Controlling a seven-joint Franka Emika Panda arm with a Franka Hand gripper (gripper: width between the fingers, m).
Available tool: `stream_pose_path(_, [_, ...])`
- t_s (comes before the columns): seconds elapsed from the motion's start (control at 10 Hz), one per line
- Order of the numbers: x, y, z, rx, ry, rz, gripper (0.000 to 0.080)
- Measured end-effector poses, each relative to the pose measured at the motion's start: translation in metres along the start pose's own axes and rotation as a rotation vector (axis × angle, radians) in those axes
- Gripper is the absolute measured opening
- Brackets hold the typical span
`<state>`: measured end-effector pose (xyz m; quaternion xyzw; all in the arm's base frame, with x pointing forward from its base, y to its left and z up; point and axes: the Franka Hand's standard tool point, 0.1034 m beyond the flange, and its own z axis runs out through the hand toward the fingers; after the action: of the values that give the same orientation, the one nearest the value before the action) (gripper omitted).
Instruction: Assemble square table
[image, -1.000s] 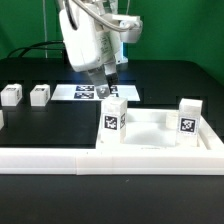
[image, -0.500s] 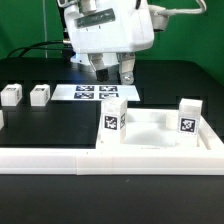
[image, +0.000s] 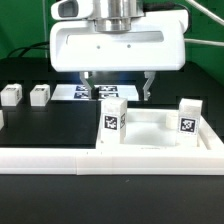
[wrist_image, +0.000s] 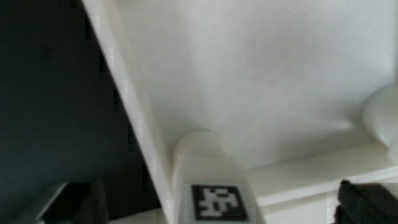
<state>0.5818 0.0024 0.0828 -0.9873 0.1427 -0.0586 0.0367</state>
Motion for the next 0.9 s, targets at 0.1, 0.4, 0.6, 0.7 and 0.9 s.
stream_pose_path(0.1, [0.001,0.004,0.000,-0.004,0.002,-0.076,0.0649])
stream_pose_path(0.4, [0.000,0.004,0.002,-0.005,-0.002,-0.095,0.0649])
stream_pose_path(0.6, [-0.014,0.011,0.028,-0.032,-0.070,-0.110,0.0649])
stream_pose_path(0.7, [-0.013,0.014,0.039,-0.045,-0.079,-0.110,0.0649])
stream_pose_path(0.9, [-0.017,0.024,0.056,-0.064,-0.097,-0.103,0.0649])
